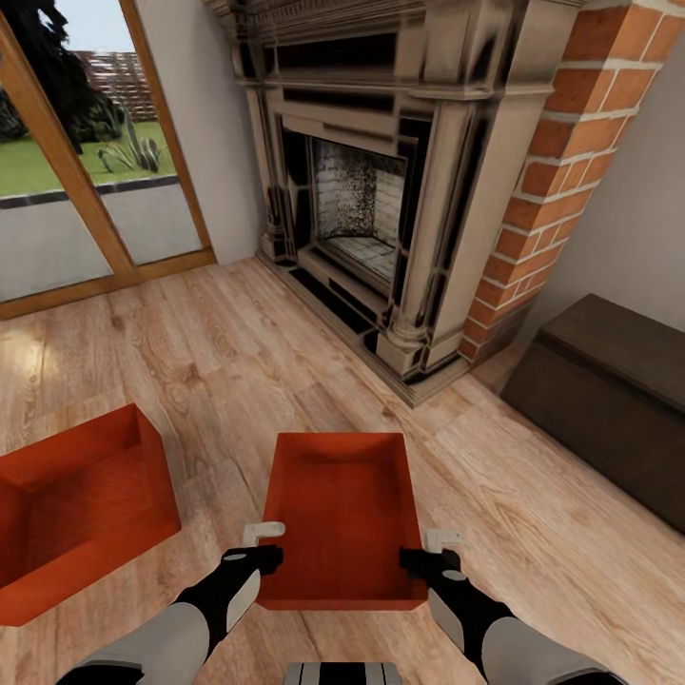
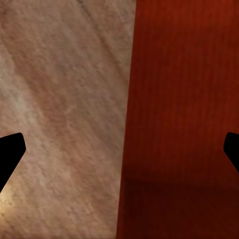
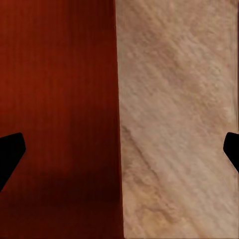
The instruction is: Move the two storage containers from the living room to the garage. In the garage, place one container on the floor and stack the other container on top of it (either order is fine).
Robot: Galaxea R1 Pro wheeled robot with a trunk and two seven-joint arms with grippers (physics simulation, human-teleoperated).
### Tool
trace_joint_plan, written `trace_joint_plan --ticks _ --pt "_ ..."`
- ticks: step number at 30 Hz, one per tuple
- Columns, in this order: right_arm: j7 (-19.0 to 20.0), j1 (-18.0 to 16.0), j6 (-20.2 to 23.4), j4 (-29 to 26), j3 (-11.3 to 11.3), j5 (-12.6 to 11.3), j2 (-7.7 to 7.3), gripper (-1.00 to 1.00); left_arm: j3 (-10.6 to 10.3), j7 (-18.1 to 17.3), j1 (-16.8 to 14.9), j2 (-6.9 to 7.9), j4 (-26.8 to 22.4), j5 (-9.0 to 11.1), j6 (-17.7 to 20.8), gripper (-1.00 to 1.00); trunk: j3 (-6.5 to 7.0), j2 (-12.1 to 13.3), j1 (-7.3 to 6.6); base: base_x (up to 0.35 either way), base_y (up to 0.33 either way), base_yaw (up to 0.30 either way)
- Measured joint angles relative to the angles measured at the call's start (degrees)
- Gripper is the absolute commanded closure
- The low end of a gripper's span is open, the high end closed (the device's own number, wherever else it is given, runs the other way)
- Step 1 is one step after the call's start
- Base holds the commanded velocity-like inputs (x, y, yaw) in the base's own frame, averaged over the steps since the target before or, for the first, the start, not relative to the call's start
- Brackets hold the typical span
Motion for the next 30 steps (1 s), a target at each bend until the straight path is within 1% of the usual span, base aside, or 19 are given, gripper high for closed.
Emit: trace_joint_plan --ticks 25,28,30 --pt "0.2 0.0 -0.6 -0.1 0.3 0.2 -0.06 -1.00 0.1 0.0 0.0 0.00 -0.1 0.0 -0.3 -1.00 0.00 0.0 0.00 0.000 0.000 0.000" --pt "0.2 0.0 -0.7 -0.1 0.3 0.2 -0.02 -1.00 0.0 -0.1 0.0 -0.01 -1.1 -0.1 -0.8 -1.00 0.00 0.0 0.00 0.000 0.000 0.000" --pt "0.2 0.0 -0.7 -0.1 0.3 0.3 -0.02 -1.00 -0.1 -0.1 0.0 -0.02 -2.7 -0.1 -1.1 -1.00 0.00 0.0 0.00 0.000 0.000 0.000"
